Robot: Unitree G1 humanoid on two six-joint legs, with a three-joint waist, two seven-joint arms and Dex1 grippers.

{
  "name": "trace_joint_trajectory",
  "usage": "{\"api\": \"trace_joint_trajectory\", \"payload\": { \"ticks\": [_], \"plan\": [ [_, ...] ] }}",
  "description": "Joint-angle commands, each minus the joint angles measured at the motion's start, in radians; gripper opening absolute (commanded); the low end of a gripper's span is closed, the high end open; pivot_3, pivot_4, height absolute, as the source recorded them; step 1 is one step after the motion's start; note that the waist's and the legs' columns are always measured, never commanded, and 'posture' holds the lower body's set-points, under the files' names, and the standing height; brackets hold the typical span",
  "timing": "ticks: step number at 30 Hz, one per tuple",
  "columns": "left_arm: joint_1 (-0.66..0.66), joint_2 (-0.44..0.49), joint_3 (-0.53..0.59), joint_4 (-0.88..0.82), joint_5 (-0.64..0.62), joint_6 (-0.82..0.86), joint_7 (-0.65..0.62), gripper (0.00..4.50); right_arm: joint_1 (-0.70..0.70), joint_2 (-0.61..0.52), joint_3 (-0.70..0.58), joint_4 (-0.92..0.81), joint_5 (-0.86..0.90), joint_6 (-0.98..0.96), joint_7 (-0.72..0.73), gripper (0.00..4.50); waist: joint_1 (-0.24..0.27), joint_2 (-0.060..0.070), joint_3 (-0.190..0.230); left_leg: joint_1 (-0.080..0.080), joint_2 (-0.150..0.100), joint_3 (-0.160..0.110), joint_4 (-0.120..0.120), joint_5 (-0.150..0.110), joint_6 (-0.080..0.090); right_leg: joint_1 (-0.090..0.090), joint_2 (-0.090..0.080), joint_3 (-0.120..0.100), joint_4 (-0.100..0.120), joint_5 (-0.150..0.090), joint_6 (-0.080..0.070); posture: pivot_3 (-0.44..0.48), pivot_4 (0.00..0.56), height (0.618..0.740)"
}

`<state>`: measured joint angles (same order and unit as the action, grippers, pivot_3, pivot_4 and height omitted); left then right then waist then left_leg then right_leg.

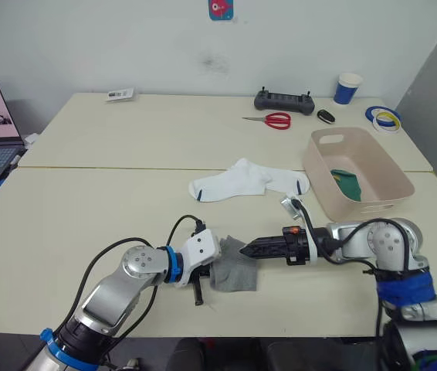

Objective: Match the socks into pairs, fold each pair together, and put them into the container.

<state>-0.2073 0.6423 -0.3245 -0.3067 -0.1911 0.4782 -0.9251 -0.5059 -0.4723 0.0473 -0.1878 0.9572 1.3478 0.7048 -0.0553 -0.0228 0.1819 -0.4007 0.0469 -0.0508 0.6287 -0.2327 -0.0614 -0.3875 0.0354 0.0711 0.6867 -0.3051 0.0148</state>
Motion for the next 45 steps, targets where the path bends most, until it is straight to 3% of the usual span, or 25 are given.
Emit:
{"api": "trace_joint_trajectory", "payload": {
  "ticks": [1, 4, 7, 8, 18, 30, 35, 40, 45],
  "plan": [
    [-0.003, 0.014, 0.011, 0.018, 0.015, 0.023, 0.007, 0.00, 0.056, -0.077, 0.127, -0.110, -0.211, -0.396, 0.202, 2.22, 0.000, 0.000, 0.000, 0.000, 0.000, 0.000, 0.000, 0.000, 0.000, 0.000, 0.000, 0.000, 0.000, 0.000, 0.000, 0.000, 0.150, 0.740],
    [-0.019, -0.002, 0.034, 0.015, -0.022, 0.069, 0.011, 0.00, 0.114, -0.119, 0.235, -0.088, -0.415, -0.728, 0.315, 1.02, -0.001, 0.000, 0.000, 0.000, 0.000, 0.000, 0.000, 0.000, 0.000, 0.000, 0.000, -0.001, 0.000, 0.000, 0.000, 0.000, 0.150, 0.740],
    [-0.042, -0.009, 0.052, 0.011, -0.055, 0.128, 0.014, 0.00, 0.144, -0.098, 0.270, -0.033, -0.506, -0.902, 0.354, 0.10, -0.002, 0.000, 0.000, 0.001, 0.000, 0.000, 0.000, 0.000, 0.000, 0.000, 0.000, -0.001, 0.001, 0.000, 0.000, 0.000, 0.150, 0.740],
    [-0.051, -0.010, 0.058, 0.010, -0.065, 0.152, 0.016, 0.00, 0.148, -0.087, 0.277, -0.018, -0.525, -0.934, 0.358, 0.04, -0.002, 0.000, 0.000, 0.001, 0.000, 0.000, 0.000, 0.000, 0.000, 0.000, 0.000, 0.000, 0.001, 0.000, 0.000, 0.000, 0.150, 0.740],
    [-0.073, 0.010, 0.071, 0.014, -0.089, 0.199, 0.006, 0.00, 0.170, -0.010, 0.359, 0.148, -0.699, -1.056, 0.338, 0.04, 0.000, 0.000, 0.000, 0.001, 0.000, 0.000, 0.001, 0.000, 0.000, 0.000, 0.000, 0.000, 0.002, 0.000, 0.000, 0.000, 0.150, 0.740],
    [-0.147, 0.141, 0.221, 0.016, -0.170, 0.212, -0.073, 0.00, 0.170, 0.032, 0.371, 0.204, -0.755, -1.055, 0.325, 0.04, -0.001, 0.000, 0.000, 0.003, 0.000, -0.001, 0.001, 0.000, -0.001, 0.000, 0.000, 0.000, 0.007, 0.000, 0.000, 0.000, 0.150, 0.740],
    [-0.174, 0.116, 0.283, -0.004, -0.240, 0.167, -0.105, 0.00, 0.173, 0.031, 0.366, 0.196, -0.757, -1.045, 0.326, 0.04, -0.001, 0.000, 0.000, 0.003, 0.000, 0.000, 0.001, 0.000, -0.001, 0.000, 0.000, 0.000, 0.006, 0.000, -0.001, 0.000, 0.150, 0.740],
    [-0.132, 0.074, 0.219, -0.075, -0.257, 0.177, -0.093, 0.00, 0.175, 0.029, 0.363, 0.179, -0.755, -1.025, 0.325, 0.04, -0.001, -0.001, 0.000, 0.003, 0.000, 0.000, 0.001, 0.000, -0.001, 0.001, 0.000, 0.000, 0.006, 0.000, -0.001, 0.000, 0.150, 0.740],
    [-0.077, 0.069, 0.110, -0.051, -0.143, 0.109, -0.049, 0.00, 0.175, 0.027, 0.359, 0.164, -0.754, -1.008, 0.322, 0.04, -0.001, -0.001, 0.000, 0.003, 0.000, -0.001, 0.001, 0.000, -0.001, 0.001, 0.000, 0.000, 0.007, 0.000, -0.001, 0.000, 0.150, 0.740]
  ]
}}
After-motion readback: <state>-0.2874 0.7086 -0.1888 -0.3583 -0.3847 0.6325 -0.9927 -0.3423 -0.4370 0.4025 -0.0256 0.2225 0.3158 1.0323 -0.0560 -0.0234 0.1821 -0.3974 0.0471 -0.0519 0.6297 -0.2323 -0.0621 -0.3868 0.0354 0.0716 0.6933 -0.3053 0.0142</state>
